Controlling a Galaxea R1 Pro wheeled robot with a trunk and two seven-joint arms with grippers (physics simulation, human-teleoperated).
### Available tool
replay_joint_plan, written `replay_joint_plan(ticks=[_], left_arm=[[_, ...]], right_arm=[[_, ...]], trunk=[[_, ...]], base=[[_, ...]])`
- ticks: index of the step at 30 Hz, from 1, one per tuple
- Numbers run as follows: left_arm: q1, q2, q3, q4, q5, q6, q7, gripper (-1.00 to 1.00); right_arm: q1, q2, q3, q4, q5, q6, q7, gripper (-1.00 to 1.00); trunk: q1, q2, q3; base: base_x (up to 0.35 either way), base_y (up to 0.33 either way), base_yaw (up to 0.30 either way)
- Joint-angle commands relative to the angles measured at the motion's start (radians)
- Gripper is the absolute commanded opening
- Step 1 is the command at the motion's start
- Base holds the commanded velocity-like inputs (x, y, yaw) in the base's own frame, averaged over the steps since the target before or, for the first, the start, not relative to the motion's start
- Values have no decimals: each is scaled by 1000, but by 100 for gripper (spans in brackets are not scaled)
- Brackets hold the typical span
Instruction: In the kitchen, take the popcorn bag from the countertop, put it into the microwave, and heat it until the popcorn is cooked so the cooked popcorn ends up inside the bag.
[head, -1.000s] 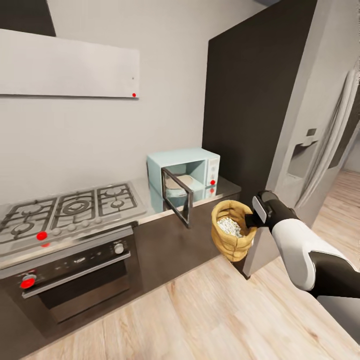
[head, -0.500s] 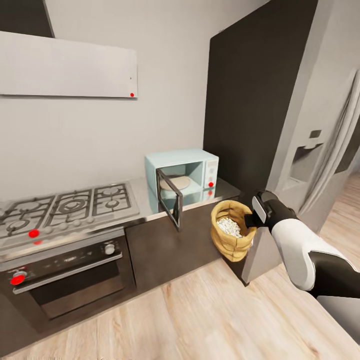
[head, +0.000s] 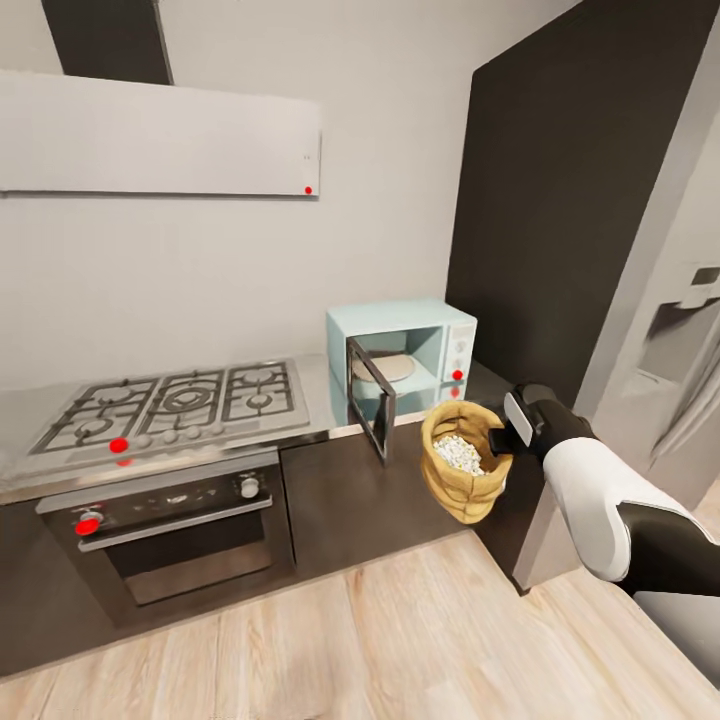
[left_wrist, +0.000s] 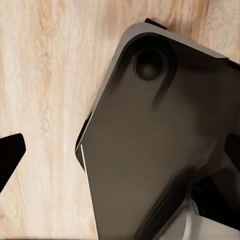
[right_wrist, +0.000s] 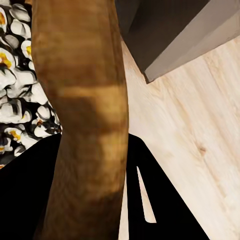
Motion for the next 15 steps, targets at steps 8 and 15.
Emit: replay_joint_plan(ticks=[8, 15], left_arm=[[0, 1, 1, 0, 8, -3, 1, 100], [0, 1, 1, -1, 8, -3, 2, 100]], right_arm=[[-1, -1, -9, -1, 10, 4, 3, -100], [-1, -1, -9, -1, 10, 4, 4, -100]], trunk=[[0, -1, -1], [0, -1, -1]], base=[[0, 0, 148], [0, 0, 1]])
